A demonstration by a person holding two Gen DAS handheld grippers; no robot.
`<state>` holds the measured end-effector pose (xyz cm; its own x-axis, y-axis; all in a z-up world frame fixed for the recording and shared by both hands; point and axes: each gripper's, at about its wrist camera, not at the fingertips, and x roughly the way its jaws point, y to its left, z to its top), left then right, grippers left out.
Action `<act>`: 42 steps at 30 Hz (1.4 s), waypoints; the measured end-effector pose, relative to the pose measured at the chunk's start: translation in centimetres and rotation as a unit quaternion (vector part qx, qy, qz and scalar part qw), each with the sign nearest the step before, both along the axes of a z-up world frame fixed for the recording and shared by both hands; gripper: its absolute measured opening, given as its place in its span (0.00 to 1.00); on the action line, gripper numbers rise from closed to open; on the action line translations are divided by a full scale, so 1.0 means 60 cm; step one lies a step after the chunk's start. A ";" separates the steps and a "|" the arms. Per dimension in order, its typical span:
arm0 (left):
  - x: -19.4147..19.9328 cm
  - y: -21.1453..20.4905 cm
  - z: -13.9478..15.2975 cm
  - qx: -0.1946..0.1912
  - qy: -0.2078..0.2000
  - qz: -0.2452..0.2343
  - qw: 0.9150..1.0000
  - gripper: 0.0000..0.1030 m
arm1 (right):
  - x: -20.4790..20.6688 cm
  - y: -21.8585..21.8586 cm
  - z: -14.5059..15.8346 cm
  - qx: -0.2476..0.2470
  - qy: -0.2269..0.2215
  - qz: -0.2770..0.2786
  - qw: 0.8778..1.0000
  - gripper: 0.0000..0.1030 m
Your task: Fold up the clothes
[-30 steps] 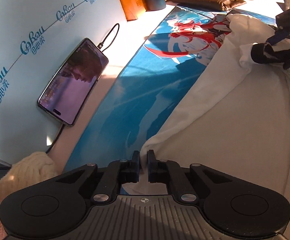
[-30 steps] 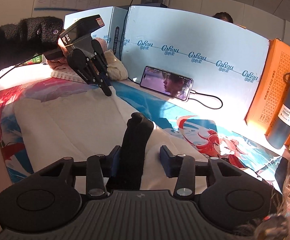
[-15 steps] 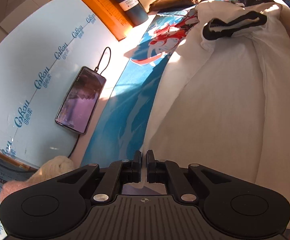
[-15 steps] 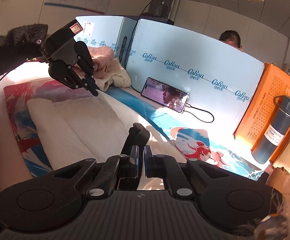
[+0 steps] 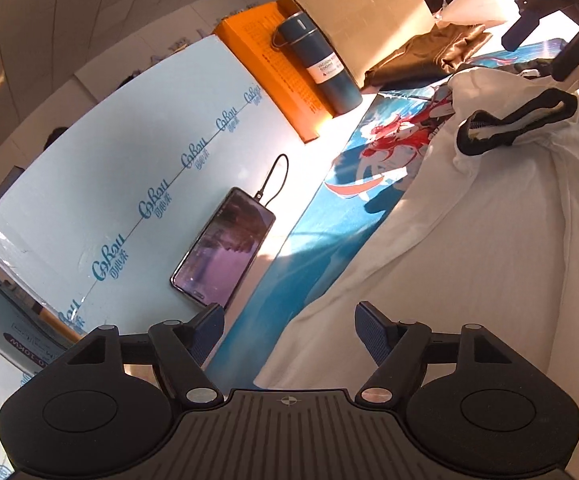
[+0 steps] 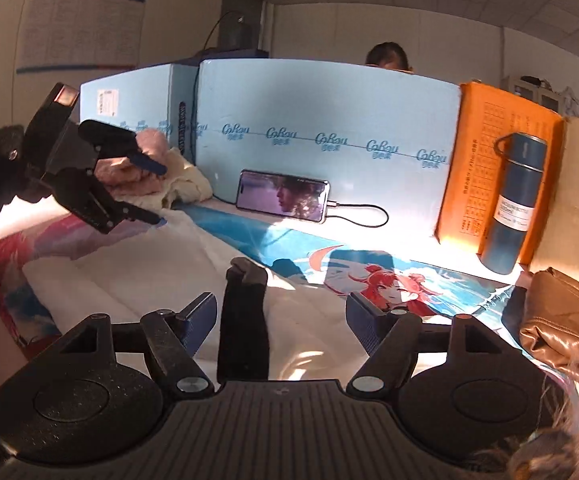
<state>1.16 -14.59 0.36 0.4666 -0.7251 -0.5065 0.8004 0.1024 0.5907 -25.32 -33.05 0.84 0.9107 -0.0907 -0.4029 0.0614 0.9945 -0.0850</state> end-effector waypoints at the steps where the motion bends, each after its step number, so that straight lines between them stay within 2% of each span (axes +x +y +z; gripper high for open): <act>1: 0.001 -0.006 -0.005 -0.001 0.002 0.003 1.000 0.72 | 0.019 0.011 -0.005 -0.006 0.011 0.010 1.000 0.68; 5: 0.008 -0.019 -0.024 -0.001 0.007 0.012 1.000 0.72 | 0.094 0.047 -0.025 -0.029 0.055 0.024 0.998 0.68; 7: 0.016 -0.021 -0.030 0.000 0.008 0.020 1.000 0.72 | 0.123 0.055 -0.039 -0.055 0.083 0.004 0.995 0.65; 8: 0.022 -0.023 -0.032 0.000 0.013 0.021 1.000 0.72 | 0.130 0.049 -0.040 -0.051 0.092 -0.009 0.994 0.44; 10: 0.037 -0.030 -0.033 0.003 0.035 0.016 0.999 0.72 | 0.144 0.039 -0.042 -0.044 0.110 -0.034 0.992 0.14; 12: 0.052 -0.039 -0.035 0.010 0.061 0.010 0.998 0.71 | 0.139 0.019 -0.026 -0.019 0.099 -0.037 0.994 0.08; 14: 0.063 -0.049 -0.035 0.029 0.090 -0.004 0.996 0.53 | 0.127 -0.004 -0.002 -0.001 0.080 -0.043 0.996 0.08; 15: 0.066 -0.051 -0.035 0.037 0.103 -0.012 0.994 0.22 | 0.121 -0.016 0.011 0.005 0.070 -0.045 0.997 0.08; 16: 0.063 -0.051 -0.034 0.039 0.105 -0.021 0.994 0.04 | 0.114 -0.027 0.024 0.001 0.062 -0.048 0.997 0.08; 19: 0.038 -0.038 -0.029 0.036 0.085 -0.047 0.995 0.03 | 0.089 -0.052 0.060 -0.021 0.040 -0.014 0.999 0.07; 23: -0.001 -0.019 -0.033 0.056 0.039 -0.053 0.996 0.03 | 0.052 -0.041 0.070 -0.056 0.048 0.070 0.995 0.07; 26: -0.022 -0.006 -0.040 0.075 0.018 -0.050 0.996 0.08 | 0.027 -0.031 0.068 -0.070 0.059 0.124 0.988 0.07; 30: -0.027 0.012 -0.044 0.104 0.024 -0.039 0.994 0.12 | 0.005 0.011 0.015 -0.077 0.115 0.160 0.977 0.07; 31: -0.026 0.017 -0.041 0.106 0.025 -0.034 0.994 0.15 | 0.000 0.008 0.012 -0.066 0.110 0.153 0.980 0.08; 33: -0.024 0.029 -0.027 0.079 0.031 -0.022 0.996 0.22 | -0.009 0.002 0.006 -0.043 0.098 0.138 0.985 0.13; 35: -0.026 0.039 -0.007 0.025 0.044 -0.011 0.999 0.38 | -0.021 -0.022 0.015 -0.019 0.054 0.076 0.995 0.47; 37: -0.035 0.043 0.012 -0.037 0.061 -0.001 0.997 0.72 | -0.027 -0.064 0.024 0.027 0.004 -0.027 0.999 0.63; 39: -0.042 0.038 0.024 -0.090 0.087 0.005 0.992 0.81 | -0.019 -0.102 0.022 0.067 -0.006 -0.113 0.991 0.63; 42: -0.037 0.009 0.018 -0.121 0.125 0.041 0.984 0.81 | 0.004 -0.141 0.004 0.101 0.009 -0.206 0.973 0.61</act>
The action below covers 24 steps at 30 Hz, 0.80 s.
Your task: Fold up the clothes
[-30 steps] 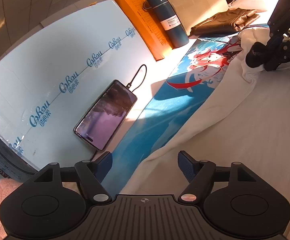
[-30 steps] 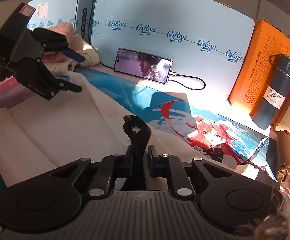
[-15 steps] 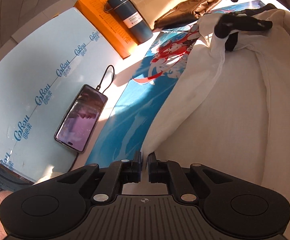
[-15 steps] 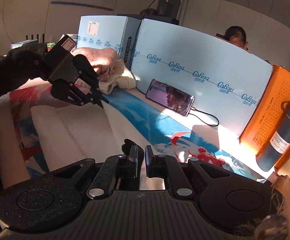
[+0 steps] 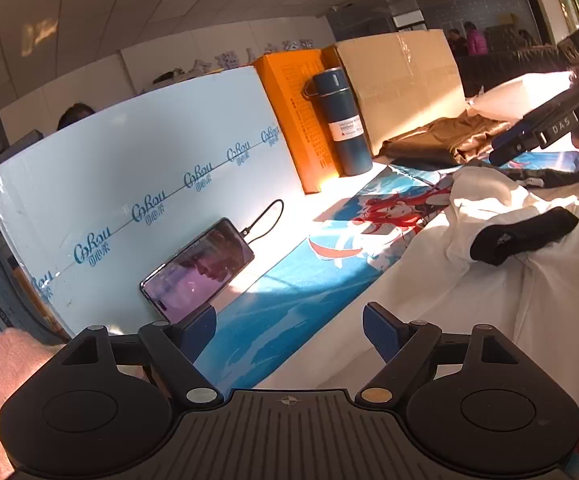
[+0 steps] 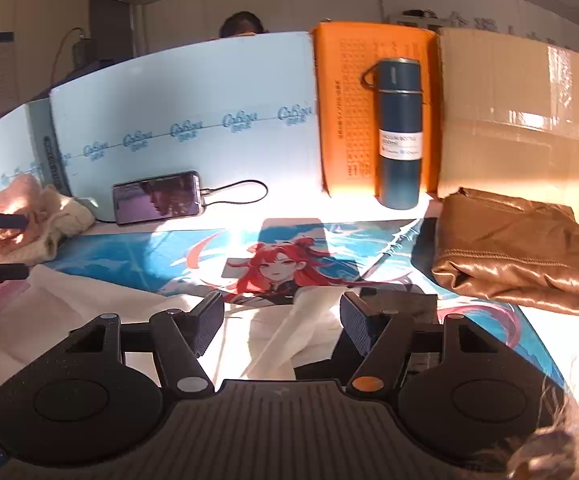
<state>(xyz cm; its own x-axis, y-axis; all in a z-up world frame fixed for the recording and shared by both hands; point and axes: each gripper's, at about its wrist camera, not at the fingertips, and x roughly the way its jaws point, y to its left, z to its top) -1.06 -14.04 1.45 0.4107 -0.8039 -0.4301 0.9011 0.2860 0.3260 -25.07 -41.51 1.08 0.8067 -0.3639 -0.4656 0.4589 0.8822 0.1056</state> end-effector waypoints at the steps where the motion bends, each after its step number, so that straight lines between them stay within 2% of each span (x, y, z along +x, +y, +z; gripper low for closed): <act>1: 0.006 -0.010 -0.005 -0.004 0.008 0.022 1.000 0.81 | 0.008 -0.005 -0.007 0.001 0.015 -0.014 1.000 0.61; 3: 0.025 -0.024 -0.018 -0.003 0.030 0.067 0.997 0.81 | 0.024 -0.014 -0.025 -0.008 0.050 -0.041 0.998 0.60; 5: 0.047 -0.032 -0.035 0.019 0.056 0.096 0.994 0.81 | 0.031 -0.013 -0.041 -0.035 0.088 -0.055 0.994 0.60; 8: 0.063 -0.033 -0.062 0.064 0.052 0.122 0.989 0.81 | 0.023 -0.013 -0.059 -0.062 0.116 -0.061 0.989 0.60; 11: 0.072 -0.020 -0.067 0.047 0.065 0.123 0.989 0.86 | 0.011 -0.013 -0.054 -0.065 0.105 -0.073 0.990 0.60; 13: 0.075 -0.008 -0.063 0.027 0.081 0.112 0.990 0.86 | 0.000 0.006 -0.039 -0.090 0.078 -0.086 0.989 0.62; 15: 0.084 0.009 -0.053 -0.006 0.115 0.097 0.989 0.86 | -0.015 0.036 -0.019 -0.115 0.038 -0.087 0.989 0.66; 17: 0.097 0.022 -0.047 -0.036 0.149 0.098 0.983 0.86 | -0.026 0.072 -0.005 -0.135 -0.004 -0.068 0.988 0.79; 18: 0.103 0.029 -0.045 -0.051 0.165 0.099 0.980 0.86 | -0.029 0.097 0.000 -0.152 -0.030 -0.051 0.987 0.82; 20: 0.112 0.039 -0.043 -0.071 0.188 0.103 0.974 0.86 | -0.019 0.129 0.003 -0.159 -0.028 -0.028 0.986 0.85; 24: 0.115 0.046 -0.049 -0.078 0.194 0.110 0.972 0.86 | 0.045 0.159 -0.015 -0.165 0.029 -0.004 0.986 0.85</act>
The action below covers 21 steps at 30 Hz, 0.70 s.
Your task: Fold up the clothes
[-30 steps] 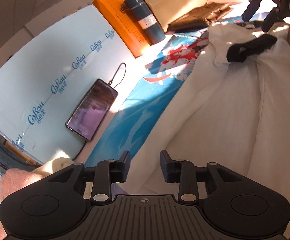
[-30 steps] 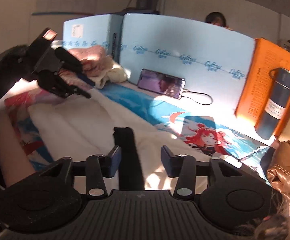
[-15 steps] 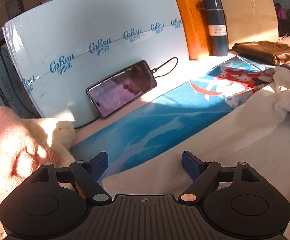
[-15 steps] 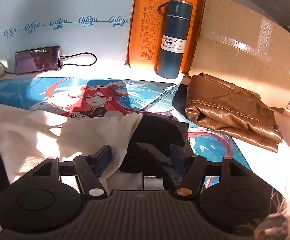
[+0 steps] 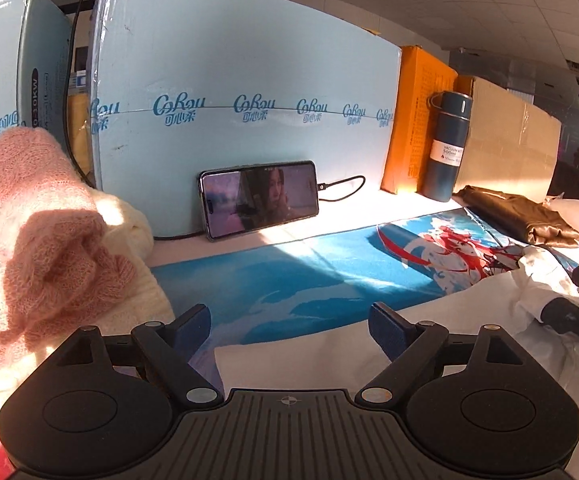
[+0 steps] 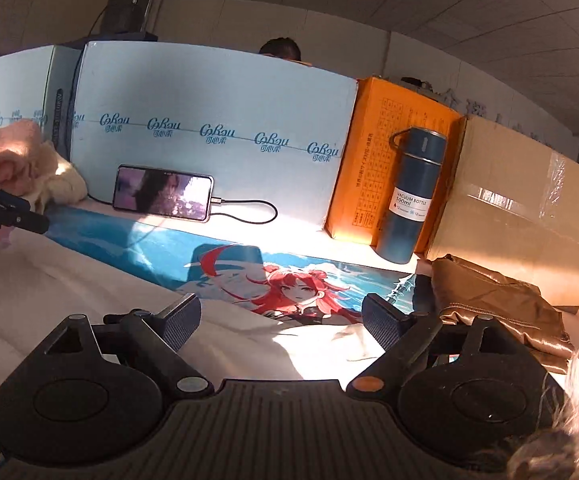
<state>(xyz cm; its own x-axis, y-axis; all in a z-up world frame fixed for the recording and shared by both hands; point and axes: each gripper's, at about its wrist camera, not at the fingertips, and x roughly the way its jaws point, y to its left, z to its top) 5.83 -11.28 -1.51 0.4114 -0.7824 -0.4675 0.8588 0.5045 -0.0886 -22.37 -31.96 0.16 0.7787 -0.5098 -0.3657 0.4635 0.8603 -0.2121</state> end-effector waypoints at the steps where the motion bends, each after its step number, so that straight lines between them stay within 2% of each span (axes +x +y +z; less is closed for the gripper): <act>1: 0.001 0.001 -0.001 -0.002 0.002 0.000 1.000 0.86 | 0.017 0.005 -0.007 -0.002 0.021 -0.002 1.000 0.85; 4: 0.004 0.006 -0.001 -0.008 0.009 0.001 1.000 0.86 | 0.042 0.019 -0.037 -0.012 0.079 0.012 0.997 0.85; 6: 0.009 0.008 -0.002 -0.015 0.019 -0.003 1.000 0.86 | 0.049 0.031 -0.050 -0.034 0.096 0.007 0.995 0.85; 9: 0.024 0.019 -0.005 -0.049 0.060 -0.015 0.997 0.86 | 0.042 0.048 -0.048 -0.054 0.083 0.000 0.995 0.85; 11: 0.033 0.026 -0.005 -0.069 0.085 -0.010 0.994 0.86 | 0.021 0.068 -0.035 -0.063 0.044 0.009 0.997 0.85; 13: 0.040 0.031 -0.004 -0.070 0.095 0.012 0.993 0.85 | -0.003 0.102 -0.023 -0.068 -0.001 0.062 0.996 0.86; 15: 0.050 0.033 -0.008 -0.066 0.109 0.033 0.991 0.85 | -0.020 0.139 -0.016 -0.069 -0.027 0.131 0.989 0.90; 18: 0.062 0.028 -0.022 -0.057 0.141 0.035 0.988 0.85 | -0.017 0.205 -0.023 -0.066 -0.011 0.261 0.963 0.90; 21: 0.067 0.022 -0.032 -0.049 0.152 0.032 0.987 0.85 | 0.008 0.256 -0.036 -0.074 0.020 0.315 0.946 0.90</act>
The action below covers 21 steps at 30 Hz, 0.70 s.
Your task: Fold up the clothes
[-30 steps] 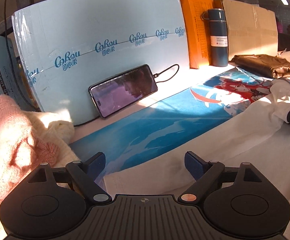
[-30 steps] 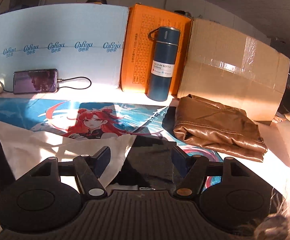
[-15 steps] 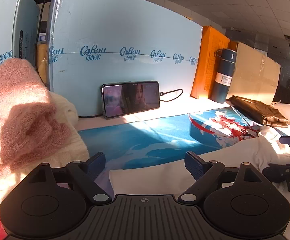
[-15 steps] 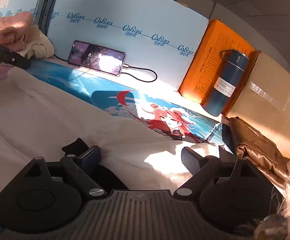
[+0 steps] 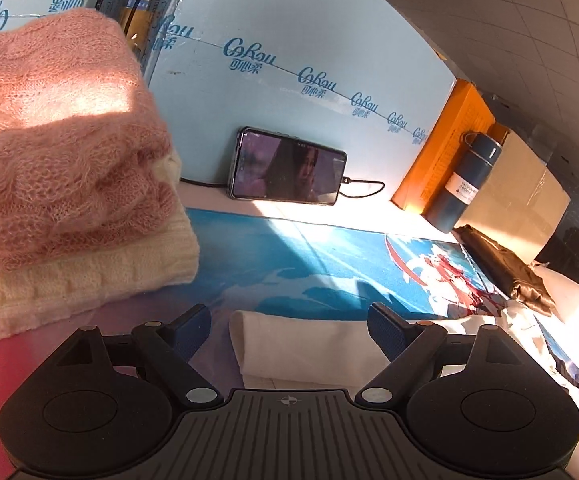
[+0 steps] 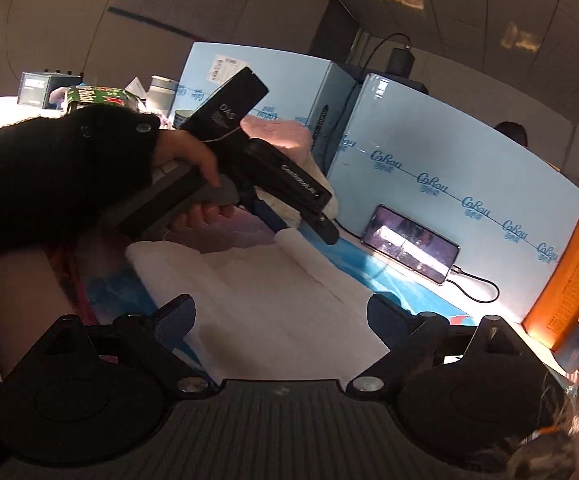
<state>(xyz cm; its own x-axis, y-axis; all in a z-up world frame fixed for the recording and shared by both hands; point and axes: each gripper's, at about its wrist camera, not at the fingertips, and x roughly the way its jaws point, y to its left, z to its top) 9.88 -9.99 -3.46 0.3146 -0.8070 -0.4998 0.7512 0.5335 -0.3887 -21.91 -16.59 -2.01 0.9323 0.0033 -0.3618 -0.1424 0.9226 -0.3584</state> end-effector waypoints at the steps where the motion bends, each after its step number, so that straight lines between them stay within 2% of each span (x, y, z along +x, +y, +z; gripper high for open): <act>1: 0.001 0.001 -0.001 -0.003 0.001 0.001 1.000 0.84 | 0.009 0.019 -0.004 -0.008 0.010 0.017 1.000 0.90; 3: 0.004 0.003 -0.004 -0.008 0.005 0.002 1.000 0.84 | 0.020 0.041 -0.004 -0.017 0.024 0.045 0.999 0.90; 5: 0.005 0.003 -0.005 -0.009 0.007 -0.001 1.000 0.75 | 0.036 0.060 -0.002 -0.012 0.039 0.065 0.997 0.90; 7: 0.006 0.002 -0.007 -0.008 0.009 -0.004 1.000 0.58 | 0.053 0.072 -0.003 -0.012 0.052 0.058 0.997 0.87; 9: 0.005 0.002 -0.008 -0.007 0.009 -0.006 1.000 0.52 | 0.071 0.082 -0.007 -0.014 0.063 0.051 0.997 0.79; 11: 0.006 0.001 -0.009 -0.006 0.012 -0.014 1.000 0.37 | 0.081 0.087 -0.006 -0.006 0.071 0.052 0.996 0.64; 12: 0.005 -0.001 -0.010 -0.004 0.011 -0.020 1.000 0.21 | 0.087 0.090 -0.006 -0.001 0.075 0.052 0.996 0.57; 13: 0.004 -0.003 -0.011 -0.003 0.011 -0.025 1.000 0.19 | 0.090 0.091 -0.006 0.002 0.078 0.053 0.996 0.42; 14: 0.003 -0.005 -0.011 -0.001 0.011 -0.030 0.999 0.18 | 0.093 0.093 -0.007 0.005 0.080 0.054 0.995 0.31; 16: -0.002 -0.005 -0.009 0.002 0.002 -0.028 1.000 0.16 | 0.094 0.092 -0.005 0.013 0.076 0.049 0.996 0.20; 18: -0.006 -0.003 -0.002 -0.001 -0.011 -0.020 1.000 0.15 | 0.089 0.086 -0.001 0.023 0.063 0.039 0.997 0.12; 21: -0.018 -0.008 0.016 -0.001 -0.043 -0.007 0.999 0.14 | 0.065 0.062 0.018 0.062 0.018 0.024 0.998 0.09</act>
